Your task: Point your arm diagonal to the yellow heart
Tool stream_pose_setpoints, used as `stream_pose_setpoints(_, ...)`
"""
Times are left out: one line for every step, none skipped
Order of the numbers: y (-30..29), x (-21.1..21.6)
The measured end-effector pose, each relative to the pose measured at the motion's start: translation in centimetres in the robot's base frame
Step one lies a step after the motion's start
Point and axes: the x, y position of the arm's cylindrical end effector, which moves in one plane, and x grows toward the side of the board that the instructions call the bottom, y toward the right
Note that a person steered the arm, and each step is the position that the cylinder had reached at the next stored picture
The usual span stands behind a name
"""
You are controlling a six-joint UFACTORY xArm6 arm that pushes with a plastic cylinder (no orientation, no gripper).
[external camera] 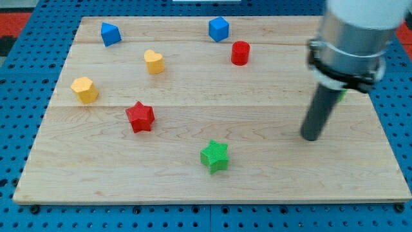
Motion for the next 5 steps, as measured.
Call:
stream_pose_setpoints(-2.4,-2.2)
stream_pose_setpoints(-7.3,-5.0)
stream_pose_setpoints(-10.4,-6.0)
stream_pose_setpoints(-13.6,-6.6)
stream_pose_setpoints(-22.0,-6.9)
